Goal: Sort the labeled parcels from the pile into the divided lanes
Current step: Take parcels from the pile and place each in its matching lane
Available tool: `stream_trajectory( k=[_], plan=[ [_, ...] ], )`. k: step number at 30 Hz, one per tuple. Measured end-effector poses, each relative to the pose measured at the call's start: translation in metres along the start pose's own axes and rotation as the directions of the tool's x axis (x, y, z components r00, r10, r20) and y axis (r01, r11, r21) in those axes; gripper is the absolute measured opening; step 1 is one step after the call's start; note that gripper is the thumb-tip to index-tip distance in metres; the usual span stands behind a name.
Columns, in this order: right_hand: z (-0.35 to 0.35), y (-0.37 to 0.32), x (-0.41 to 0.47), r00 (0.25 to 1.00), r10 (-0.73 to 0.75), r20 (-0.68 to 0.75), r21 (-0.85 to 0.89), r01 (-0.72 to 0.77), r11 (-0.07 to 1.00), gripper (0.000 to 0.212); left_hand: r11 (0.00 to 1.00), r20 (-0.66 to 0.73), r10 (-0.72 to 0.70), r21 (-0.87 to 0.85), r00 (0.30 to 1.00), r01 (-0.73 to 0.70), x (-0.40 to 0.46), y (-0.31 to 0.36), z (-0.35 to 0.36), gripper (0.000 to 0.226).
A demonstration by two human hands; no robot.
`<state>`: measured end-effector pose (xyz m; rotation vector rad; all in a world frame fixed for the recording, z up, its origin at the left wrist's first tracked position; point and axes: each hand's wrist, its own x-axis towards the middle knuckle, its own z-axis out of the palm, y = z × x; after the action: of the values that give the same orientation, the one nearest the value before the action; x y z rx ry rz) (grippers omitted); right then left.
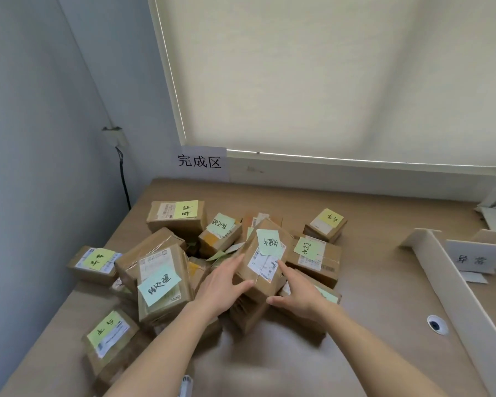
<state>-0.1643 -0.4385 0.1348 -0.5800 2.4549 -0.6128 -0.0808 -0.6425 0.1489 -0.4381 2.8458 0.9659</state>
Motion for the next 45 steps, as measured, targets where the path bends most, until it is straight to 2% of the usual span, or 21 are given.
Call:
stream_trajectory(
  k=[5, 13, 23, 35, 42, 45],
  plan=[
    [0.023, 0.004, 0.018, 1.000, -0.006, 0.020, 0.097, 0.004, 0.995, 0.107, 1.000, 0.032, 0.016, -0.020, 0.999, -0.016, 0.016, -0.011, 0.015, 0.078],
    [0.034, 0.007, 0.025, 0.999, -0.003, -0.054, 0.233, 0.016, 0.972, 0.100, 0.995, 0.003, 0.063, -0.077, 0.998, -0.062, 0.028, -0.018, 0.025, 0.081],
    [-0.002, 0.000, -0.003, 0.984, -0.028, -0.179, 0.171, 0.060, 0.983, 0.089, 0.976, -0.079, 0.100, -0.184, 0.992, -0.113, 0.014, 0.016, 0.012, 0.078],
    [-0.139, 0.023, -0.136, 0.903, -0.002, -0.430, 0.156, 0.076, 0.985, 0.087, 0.884, -0.156, 0.354, -0.267, 0.922, -0.385, -0.021, 0.181, -0.008, 0.084],
    [-0.225, 0.063, -0.273, 0.812, 0.052, -0.581, 0.107, 0.013, 0.994, 0.087, 0.776, -0.193, 0.544, -0.255, 0.817, -0.577, -0.069, 0.316, 0.003, 0.082],
    [-0.253, 0.082, -0.343, 0.769, 0.079, -0.635, 0.099, -0.021, 0.995, 0.087, 0.698, -0.201, 0.618, -0.304, 0.760, -0.648, -0.101, 0.378, 0.017, 0.081]
  ],
)
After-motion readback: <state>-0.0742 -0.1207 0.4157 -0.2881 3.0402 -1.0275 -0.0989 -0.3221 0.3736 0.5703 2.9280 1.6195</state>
